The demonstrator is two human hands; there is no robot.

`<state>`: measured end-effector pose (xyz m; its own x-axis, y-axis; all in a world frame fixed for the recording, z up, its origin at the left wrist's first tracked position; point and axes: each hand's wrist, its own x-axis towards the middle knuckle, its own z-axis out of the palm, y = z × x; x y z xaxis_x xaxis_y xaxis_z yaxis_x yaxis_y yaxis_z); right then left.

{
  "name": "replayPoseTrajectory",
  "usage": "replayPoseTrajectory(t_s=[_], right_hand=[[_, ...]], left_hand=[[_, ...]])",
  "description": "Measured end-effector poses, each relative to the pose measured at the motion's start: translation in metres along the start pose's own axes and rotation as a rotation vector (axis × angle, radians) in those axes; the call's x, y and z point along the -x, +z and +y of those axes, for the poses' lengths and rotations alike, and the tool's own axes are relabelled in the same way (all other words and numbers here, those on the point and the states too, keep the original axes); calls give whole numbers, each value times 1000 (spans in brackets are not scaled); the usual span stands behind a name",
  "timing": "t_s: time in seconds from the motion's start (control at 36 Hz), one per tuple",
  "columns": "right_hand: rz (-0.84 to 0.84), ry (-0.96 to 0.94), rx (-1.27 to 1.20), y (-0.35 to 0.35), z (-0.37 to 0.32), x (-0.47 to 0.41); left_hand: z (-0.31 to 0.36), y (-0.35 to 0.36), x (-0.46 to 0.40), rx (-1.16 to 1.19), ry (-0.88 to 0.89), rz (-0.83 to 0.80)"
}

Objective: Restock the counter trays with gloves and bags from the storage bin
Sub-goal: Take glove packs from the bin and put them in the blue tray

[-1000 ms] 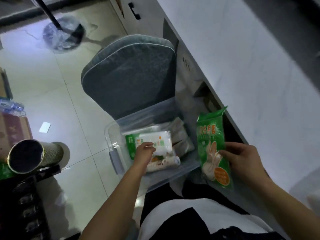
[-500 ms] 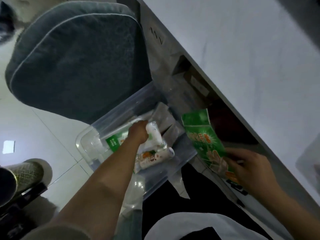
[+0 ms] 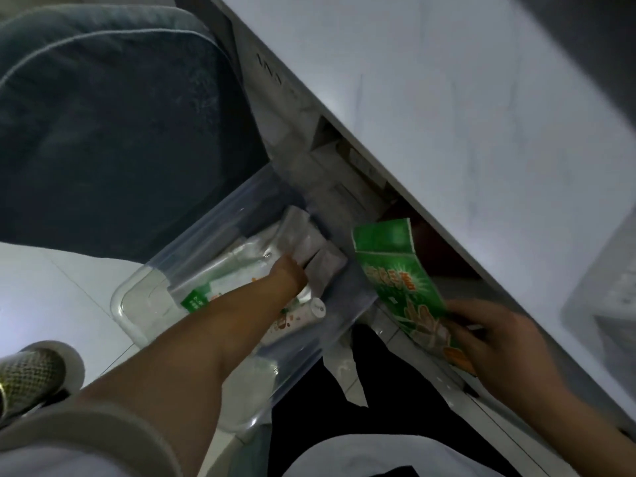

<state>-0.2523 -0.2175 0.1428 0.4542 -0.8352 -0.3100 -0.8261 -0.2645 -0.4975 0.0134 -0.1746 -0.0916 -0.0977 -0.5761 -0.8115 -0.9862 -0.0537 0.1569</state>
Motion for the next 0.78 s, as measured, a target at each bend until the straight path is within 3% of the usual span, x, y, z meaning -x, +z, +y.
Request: replayPoseTrajectory(t_s=[0.06, 0.19, 0.33, 0.42, 0.58, 0.78], right_hand=[[19, -17, -6, -4, 1, 1], [51, -26, -60, -18, -1, 1], [55, -38, -125, -44, -4, -5], [40, -59, -204, -65, -6, -8], [109, -100, -388, -117, -6, -16], [290, -112, -591, -184, 7, -29]], left_hand=[[-2, 3, 9, 205, -127, -32], [-12, -15, 36, 375, -228, -34], [-29, -45, 70, 170, -126, 2], [-41, -67, 99, 208, -100, 98], [-47, -116, 202, 758, -106, 428], [-1, -167, 309, 1563, 4, 796]])
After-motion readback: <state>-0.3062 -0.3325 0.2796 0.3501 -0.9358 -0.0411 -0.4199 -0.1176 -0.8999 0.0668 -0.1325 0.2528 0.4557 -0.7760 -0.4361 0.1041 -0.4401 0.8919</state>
